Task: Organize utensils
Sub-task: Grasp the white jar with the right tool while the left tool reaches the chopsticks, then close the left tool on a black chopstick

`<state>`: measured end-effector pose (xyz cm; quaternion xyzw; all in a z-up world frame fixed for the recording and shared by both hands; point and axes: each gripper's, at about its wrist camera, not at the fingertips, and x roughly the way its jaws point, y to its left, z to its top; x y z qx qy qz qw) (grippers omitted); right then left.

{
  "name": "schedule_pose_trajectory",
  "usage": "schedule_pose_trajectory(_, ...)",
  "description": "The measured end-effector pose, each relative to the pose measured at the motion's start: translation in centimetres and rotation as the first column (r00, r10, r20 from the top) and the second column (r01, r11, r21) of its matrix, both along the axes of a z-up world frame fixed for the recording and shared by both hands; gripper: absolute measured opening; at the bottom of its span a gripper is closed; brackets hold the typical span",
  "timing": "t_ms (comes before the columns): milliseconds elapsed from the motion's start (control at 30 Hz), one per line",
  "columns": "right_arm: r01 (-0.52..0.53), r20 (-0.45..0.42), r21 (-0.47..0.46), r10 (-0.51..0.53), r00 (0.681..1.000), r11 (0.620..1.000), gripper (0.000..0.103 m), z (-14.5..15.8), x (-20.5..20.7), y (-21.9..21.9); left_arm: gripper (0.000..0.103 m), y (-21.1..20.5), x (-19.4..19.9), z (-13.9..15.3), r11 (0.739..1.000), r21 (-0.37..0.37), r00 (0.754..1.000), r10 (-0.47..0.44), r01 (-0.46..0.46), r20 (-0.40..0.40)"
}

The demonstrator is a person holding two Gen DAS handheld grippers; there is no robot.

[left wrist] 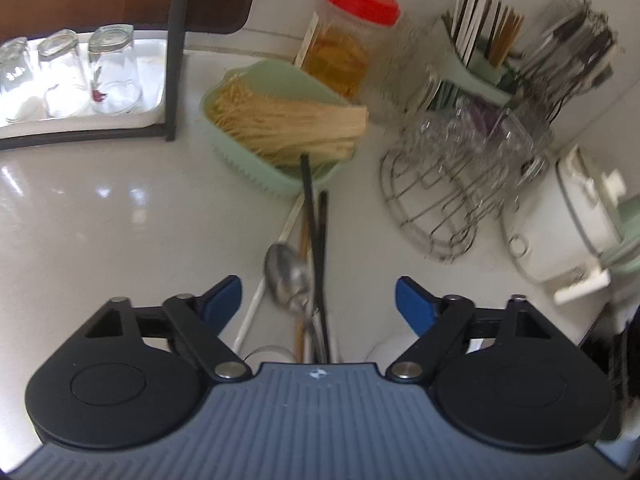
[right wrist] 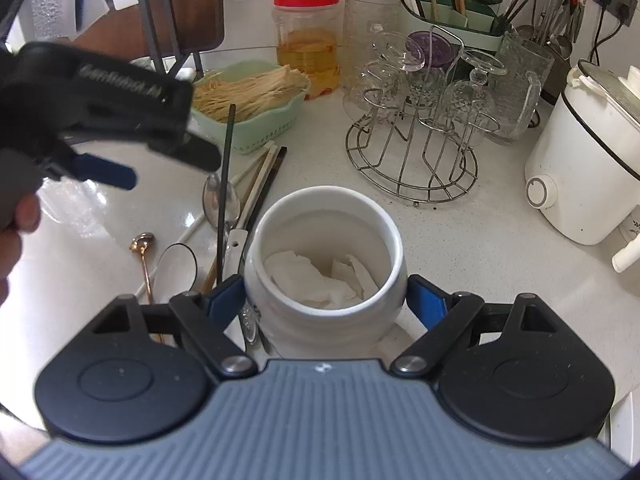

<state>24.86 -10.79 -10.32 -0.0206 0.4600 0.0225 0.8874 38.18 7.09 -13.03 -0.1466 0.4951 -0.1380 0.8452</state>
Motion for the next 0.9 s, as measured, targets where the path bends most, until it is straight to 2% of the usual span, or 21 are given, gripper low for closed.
schedule_pose_trajectory(133,0.004,-0.011,0.004,-0.004,1.0,1.0,0.089,0.1,0.2,0.0,0.07,-0.6,1.8,-0.6,1.0,-0.006,1.0,-0.008,0.008,0.0)
schedule_pose_trajectory(300,0.008,-0.024,0.004,-0.008,1.0,1.0,0.089,0.1,0.3,0.0,0.061,-1.0,3.9,-1.2,1.0,0.007,1.0,-0.001,0.001,0.005)
schedule_pose_trajectory(533,0.019,-0.032,0.001,-0.019,0.999,1.0,0.089,0.0,0.5,0.1,0.043,-1.0,6.0,-2.2,1.0,0.013,1.0,0.015,-0.015,-0.009)
schedule_pose_trajectory(733,0.02,-0.042,0.0,-0.02,0.999,1.0,0.089,0.0,0.6,0.1,0.029,-1.3,7.1,-3.1,1.0,0.015,0.999,0.022,-0.022,-0.035)
schedule_pose_trajectory(900,0.013,-0.052,0.003,-0.013,0.999,1.0,0.089,0.1,0.8,-0.1,0.014,-1.6,7.4,-3.2,1.0,0.006,0.999,0.025,-0.025,-0.036)
